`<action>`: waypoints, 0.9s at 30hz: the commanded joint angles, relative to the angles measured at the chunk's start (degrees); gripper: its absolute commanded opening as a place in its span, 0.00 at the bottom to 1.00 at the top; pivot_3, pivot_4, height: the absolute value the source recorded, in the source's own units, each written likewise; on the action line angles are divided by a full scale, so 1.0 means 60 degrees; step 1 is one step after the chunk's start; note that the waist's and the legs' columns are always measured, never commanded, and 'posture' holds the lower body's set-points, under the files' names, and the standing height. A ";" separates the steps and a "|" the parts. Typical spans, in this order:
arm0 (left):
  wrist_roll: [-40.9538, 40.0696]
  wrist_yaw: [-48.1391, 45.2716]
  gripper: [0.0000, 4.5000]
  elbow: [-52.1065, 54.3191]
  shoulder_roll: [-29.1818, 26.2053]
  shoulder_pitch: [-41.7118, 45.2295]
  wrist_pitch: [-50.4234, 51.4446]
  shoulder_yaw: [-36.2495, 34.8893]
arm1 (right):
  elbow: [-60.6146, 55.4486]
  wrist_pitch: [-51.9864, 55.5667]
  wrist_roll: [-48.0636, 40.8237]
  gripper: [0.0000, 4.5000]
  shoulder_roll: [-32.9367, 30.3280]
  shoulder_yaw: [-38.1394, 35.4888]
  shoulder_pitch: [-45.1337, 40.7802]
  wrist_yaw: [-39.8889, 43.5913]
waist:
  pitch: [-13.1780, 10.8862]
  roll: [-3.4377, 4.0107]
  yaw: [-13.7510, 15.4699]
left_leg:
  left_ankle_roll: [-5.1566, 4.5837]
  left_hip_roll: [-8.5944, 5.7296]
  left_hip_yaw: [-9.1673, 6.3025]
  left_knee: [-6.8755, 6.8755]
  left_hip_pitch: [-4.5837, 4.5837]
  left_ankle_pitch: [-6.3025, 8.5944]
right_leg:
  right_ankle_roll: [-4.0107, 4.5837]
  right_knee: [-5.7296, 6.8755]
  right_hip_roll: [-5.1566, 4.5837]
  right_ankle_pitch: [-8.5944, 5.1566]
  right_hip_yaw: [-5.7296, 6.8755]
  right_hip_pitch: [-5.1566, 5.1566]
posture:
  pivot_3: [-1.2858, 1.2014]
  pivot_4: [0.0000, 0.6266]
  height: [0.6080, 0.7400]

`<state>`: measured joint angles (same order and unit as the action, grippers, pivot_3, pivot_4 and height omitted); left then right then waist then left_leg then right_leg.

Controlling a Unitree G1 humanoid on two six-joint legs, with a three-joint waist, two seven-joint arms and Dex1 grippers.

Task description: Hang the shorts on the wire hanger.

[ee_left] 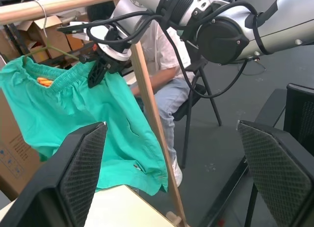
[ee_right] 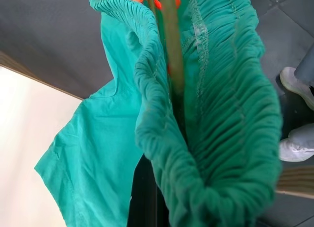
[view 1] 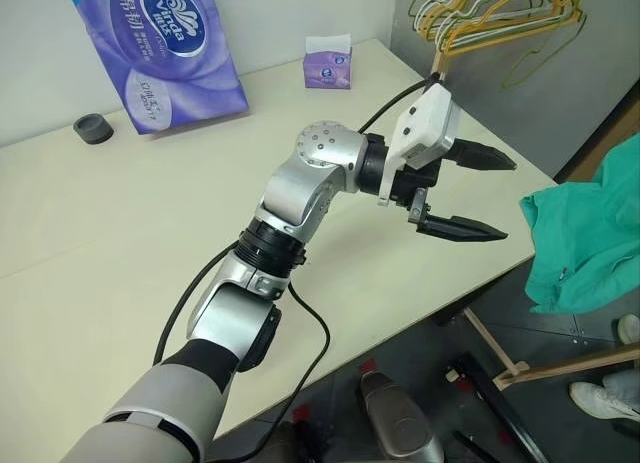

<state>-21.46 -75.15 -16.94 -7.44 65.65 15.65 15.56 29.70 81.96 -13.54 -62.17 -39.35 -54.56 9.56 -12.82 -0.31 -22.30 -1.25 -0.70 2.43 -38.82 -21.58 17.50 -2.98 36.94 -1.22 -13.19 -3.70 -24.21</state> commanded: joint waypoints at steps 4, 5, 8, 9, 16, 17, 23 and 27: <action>-0.0484 -0.0443 0.99 -0.0739 0.0438 0.1041 0.0268 -0.0424 | -0.0170 -0.0162 -0.0075 0.00 -0.0208 -0.0223 -0.0031 0.0010 | -0.0001 -0.0001 0.0000 | 0.0000 -0.0004 0.0003 -0.0001 0.0000 0.0000 | -0.0005 -0.0003 0.0000 0.0001 -0.0003 0.0000 | 0.34 0.36 1.00; -0.0450 -0.0478 0.99 -0.0940 0.0482 0.1183 0.0135 -0.0464 | -0.0162 -0.0274 -0.0123 0.00 -0.0191 -0.0213 -0.0041 0.0066 | -0.0002 -0.0003 -0.0003 | 0.0000 -0.0004 0.0005 0.0000 0.0000 0.0000 | -0.0009 -0.0004 0.0000 -0.0001 -0.0006 0.0000 | 0.34 0.36 1.00; -0.0519 -0.0465 0.99 -0.1365 0.0631 0.1535 0.0178 -0.0696 | -0.0158 -0.0358 -0.0167 0.00 -0.0160 -0.0192 -0.0093 0.0041 | -0.0001 -0.0001 -0.0008 | -0.0001 -0.0005 0.0013 0.0000 0.0002 0.0001 | -0.0013 -0.0006 0.0000 0.0000 -0.0013 -0.0001 | 0.34 0.36 1.00; -0.0601 -0.0482 0.99 -0.1464 0.0681 0.1633 0.0320 -0.0787 | -0.0152 -0.0372 -0.0173 0.00 -0.0139 -0.0194 -0.0111 0.0014 | -0.0001 -0.0002 -0.0008 | -0.0001 -0.0005 0.0016 0.0001 0.0005 0.0001 | -0.0014 -0.0005 0.0000 -0.0001 -0.0016 0.0000 | 0.34 0.36 1.00; -0.0370 0.0151 1.00 -0.2094 0.1008 0.2012 0.0445 -0.1033 | -0.0255 -0.0464 -0.0270 0.16 0.0013 -0.0319 -0.0129 -0.0080 | -0.0001 -0.0001 0.0000 | -0.0001 -0.0006 0.0022 0.0000 0.0005 0.0001 | -0.0022 -0.0006 -0.0001 0.0002 -0.0024 -0.0001 | 0.34 0.34 1.00; -0.0329 0.0297 1.00 -0.2184 0.1057 0.2060 0.0405 -0.1071 | -0.0265 -0.0478 -0.0273 0.23 0.0022 -0.0315 -0.0127 -0.0082 | -0.0001 -0.0001 0.0001 | -0.0001 -0.0009 0.0023 0.0000 0.0006 0.0001 | -0.0024 -0.0006 -0.0002 0.0002 -0.0027 -0.0001 | 0.34 0.34 1.00; -0.0206 0.1258 1.00 -0.1964 0.1332 0.2139 0.0502 -0.1212 | -0.0344 -0.0550 -0.0332 0.69 0.0075 -0.0259 -0.0156 -0.0014 | 0.0000 0.0000 -0.0002 | -0.0002 -0.0009 0.0026 0.0003 0.0007 0.0002 | -0.0026 -0.0004 -0.0002 0.0001 -0.0031 -0.0005 | 0.34 0.33 1.00; -0.0127 0.1564 1.00 -0.1868 0.1423 0.2077 0.0462 -0.1206 | -0.0412 -0.0731 -0.0364 0.98 0.0100 -0.0169 -0.0178 0.0052 | 0.0002 0.0004 -0.0006 | -0.0002 -0.0009 0.0030 0.0004 0.0008 0.0002 | -0.0027 -0.0002 -0.0002 0.0001 -0.0034 -0.0006 | 0.34 0.31 1.00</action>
<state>-22.31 -66.77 -30.93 0.49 77.01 18.68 9.20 29.70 79.04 -14.80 -60.73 -39.64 -54.56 9.67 -12.81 -0.29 -22.33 -1.26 -0.75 2.62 -38.80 -21.53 17.51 -3.14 36.93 -1.23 -13.18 -3.91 -24.24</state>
